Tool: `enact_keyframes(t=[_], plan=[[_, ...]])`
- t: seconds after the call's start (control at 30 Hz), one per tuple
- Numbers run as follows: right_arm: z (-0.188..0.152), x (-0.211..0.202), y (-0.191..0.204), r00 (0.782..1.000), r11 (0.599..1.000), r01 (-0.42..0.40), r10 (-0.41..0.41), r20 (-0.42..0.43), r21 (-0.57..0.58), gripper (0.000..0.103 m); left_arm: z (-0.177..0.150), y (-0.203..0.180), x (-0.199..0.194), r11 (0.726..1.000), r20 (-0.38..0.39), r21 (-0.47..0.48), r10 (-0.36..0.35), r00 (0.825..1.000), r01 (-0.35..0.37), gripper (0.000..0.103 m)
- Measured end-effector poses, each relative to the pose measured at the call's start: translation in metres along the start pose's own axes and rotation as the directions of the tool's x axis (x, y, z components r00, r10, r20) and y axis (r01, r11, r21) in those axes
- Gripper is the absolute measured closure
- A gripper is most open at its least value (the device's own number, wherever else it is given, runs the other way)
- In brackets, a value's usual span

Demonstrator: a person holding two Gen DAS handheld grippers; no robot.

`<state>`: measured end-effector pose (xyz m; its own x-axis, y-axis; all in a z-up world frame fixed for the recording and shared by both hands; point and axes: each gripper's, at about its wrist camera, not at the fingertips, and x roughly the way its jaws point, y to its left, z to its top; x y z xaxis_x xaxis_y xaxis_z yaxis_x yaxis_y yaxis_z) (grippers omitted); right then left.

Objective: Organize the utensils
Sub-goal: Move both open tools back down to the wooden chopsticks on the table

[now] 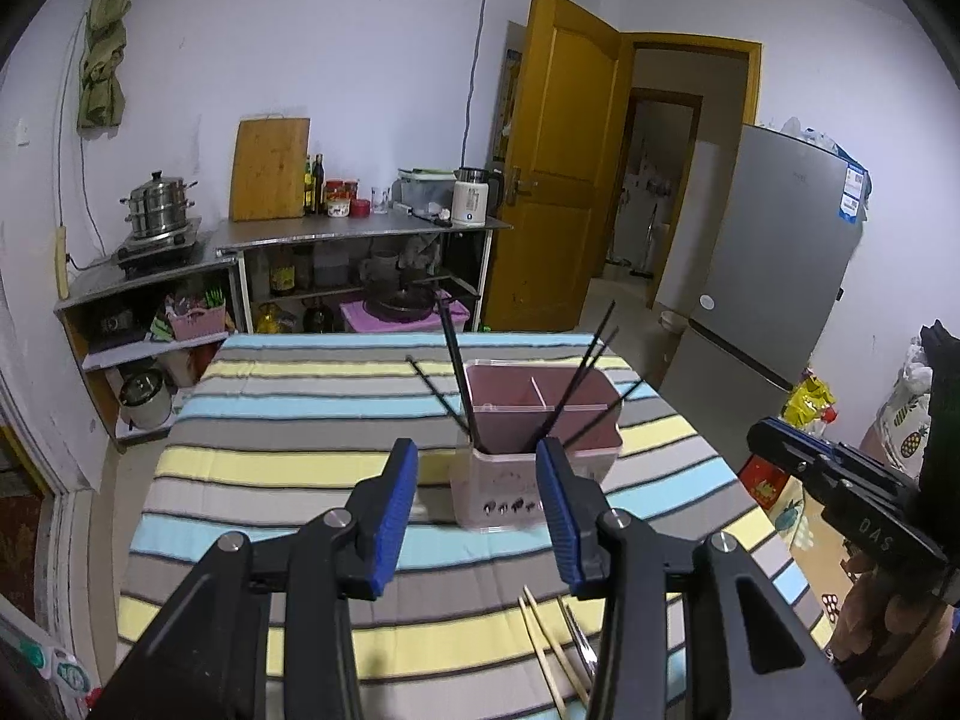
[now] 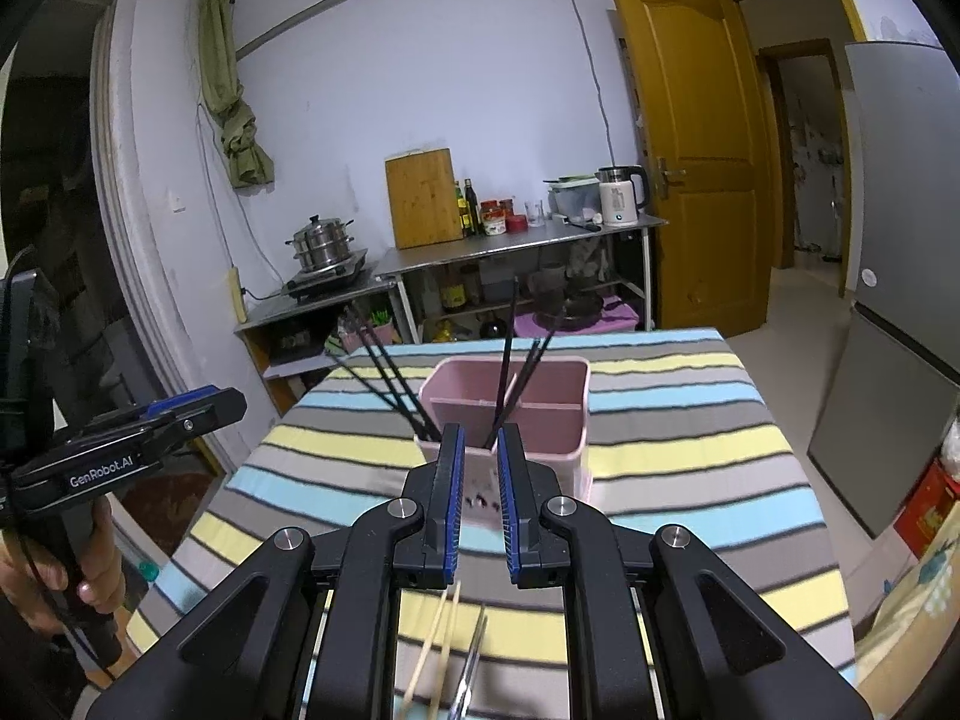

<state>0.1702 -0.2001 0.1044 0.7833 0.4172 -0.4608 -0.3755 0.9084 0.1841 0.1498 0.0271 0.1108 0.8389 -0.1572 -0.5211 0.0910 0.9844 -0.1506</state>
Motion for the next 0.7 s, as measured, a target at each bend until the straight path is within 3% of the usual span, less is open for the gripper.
enact_keyframes(t=[0.7], plan=[[-0.069, -0.01, -0.006, 0.994, 0.999, 0.001, 0.003, -0.108, 0.037, 0.092, -0.088, -0.01, 0.012, 0.999, -0.175, -0.039, -0.039, 0.984, 0.033, 0.06]])
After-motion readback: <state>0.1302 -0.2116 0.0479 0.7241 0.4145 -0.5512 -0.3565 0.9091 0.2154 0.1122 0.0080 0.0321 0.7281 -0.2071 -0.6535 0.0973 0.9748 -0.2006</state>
